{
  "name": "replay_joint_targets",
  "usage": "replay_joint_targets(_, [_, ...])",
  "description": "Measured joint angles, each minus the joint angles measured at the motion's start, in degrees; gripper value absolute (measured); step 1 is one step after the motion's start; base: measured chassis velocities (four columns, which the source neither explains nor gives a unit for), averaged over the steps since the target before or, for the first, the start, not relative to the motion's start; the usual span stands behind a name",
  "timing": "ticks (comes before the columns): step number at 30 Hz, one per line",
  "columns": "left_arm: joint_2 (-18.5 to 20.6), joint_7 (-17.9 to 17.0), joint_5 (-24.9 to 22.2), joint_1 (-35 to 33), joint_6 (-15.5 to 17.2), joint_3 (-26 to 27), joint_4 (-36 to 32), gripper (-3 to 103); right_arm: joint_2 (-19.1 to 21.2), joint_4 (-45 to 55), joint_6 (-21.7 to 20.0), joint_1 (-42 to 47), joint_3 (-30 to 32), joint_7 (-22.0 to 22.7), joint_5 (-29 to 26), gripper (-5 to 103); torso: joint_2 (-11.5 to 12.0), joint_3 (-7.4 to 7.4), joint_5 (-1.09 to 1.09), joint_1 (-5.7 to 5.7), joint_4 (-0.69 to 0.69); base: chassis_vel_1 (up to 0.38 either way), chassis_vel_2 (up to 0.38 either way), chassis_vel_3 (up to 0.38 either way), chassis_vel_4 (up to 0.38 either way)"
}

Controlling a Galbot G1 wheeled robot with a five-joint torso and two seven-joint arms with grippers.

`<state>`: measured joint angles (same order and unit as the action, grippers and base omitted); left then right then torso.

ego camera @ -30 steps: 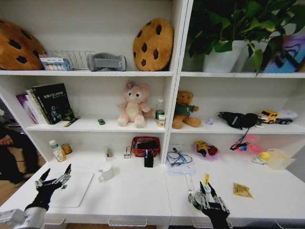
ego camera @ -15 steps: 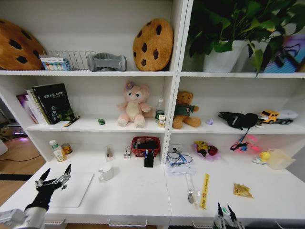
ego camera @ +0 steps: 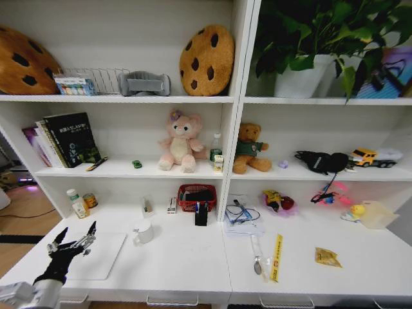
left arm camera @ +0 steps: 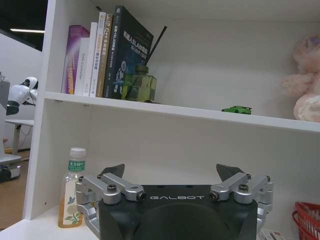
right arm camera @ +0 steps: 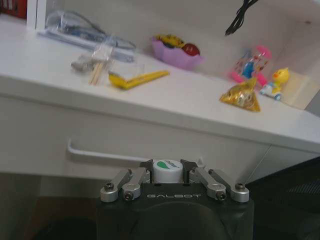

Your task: Organize the objects on the table.

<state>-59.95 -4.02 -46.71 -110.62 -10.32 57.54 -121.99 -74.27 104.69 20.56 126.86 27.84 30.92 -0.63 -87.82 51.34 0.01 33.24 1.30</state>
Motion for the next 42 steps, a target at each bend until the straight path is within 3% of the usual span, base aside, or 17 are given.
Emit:
replay_joint_targets(10, [0.0, 0.0, 0.0, 0.0, 0.0, 0.0, 0.0, 100, 3.3, -17.3, 1.5, -12.8, -4.6, -7.2, -0.8, 29, 0.0, 0.00, 0.00, 0.00, 0.00, 0.000, 0.000, 0.000, 0.000])
replay_joint_targets(15, [0.0, 0.0, 0.0, 0.0, 0.0, 0.0, 0.0, 100, 6.4, -30.4, 1.5, -25.4, -11.2, -11.1, 0.3, 29, 0.0, 0.01, -0.01, 0.00, 0.00, 0.000, 0.000, 0.000, 0.000])
replay_joint_targets(22, [0.0, 0.0, 0.0, 0.0, 0.0, 0.0, 0.0, 100, 6.0, -41.6, 1.4, -39.1, -17.7, -12.9, 1.0, 29, 0.0, 0.01, 0.01, 0.01, -0.01, 0.000, 0.000, 0.000, 0.000])
replay_joint_targets(30, [0.0, 0.0, 0.0, 0.0, 0.0, 0.0, 0.0, 100, 4.3, -50.2, 2.3, -46.7, -21.8, -13.5, 1.0, 28, 0.0, 0.01, -0.02, 0.01, -0.01, 0.000, 0.000, 0.000, 0.000])
replay_joint_targets(33, [0.0, 0.0, 0.0, 0.0, 0.0, 0.0, 0.0, 100, 4.0, -51.4, 2.9, -47.5, -22.2, -13.7, 0.9, 44, 0.0, 0.00, -0.01, 0.01, -0.01, 0.000, 0.000, 0.000, 0.000])
replay_joint_targets(37, [0.0, 0.0, 0.0, 0.0, 0.0, 0.0, 0.0, 100, 4.0, -50.8, 3.1, -46.8, -22.1, -13.7, 0.6, 49, 0.0, 0.00, -0.01, 0.01, -0.01, 0.000, 0.000, 0.000, 0.000])
replay_joint_targets(40, [0.0, 0.0, 0.0, 0.0, 0.0, 0.0, 0.0, 100, 4.0, -49.6, 3.6, -44.5, -21.2, -13.4, 1.4, 65, 0.0, 0.00, -0.01, 0.01, 0.00, 0.000, 0.000, 0.000, 0.000])
replay_joint_targets(42, [0.0, 0.0, 0.0, 0.0, 0.0, 0.0, 0.0, 100, 4.1, -48.2, 3.7, -43.0, -20.6, -13.3, 1.6, 71, 0.0, 0.00, 0.00, 0.01, -0.01, 0.000, 0.000, 0.000, 0.000])
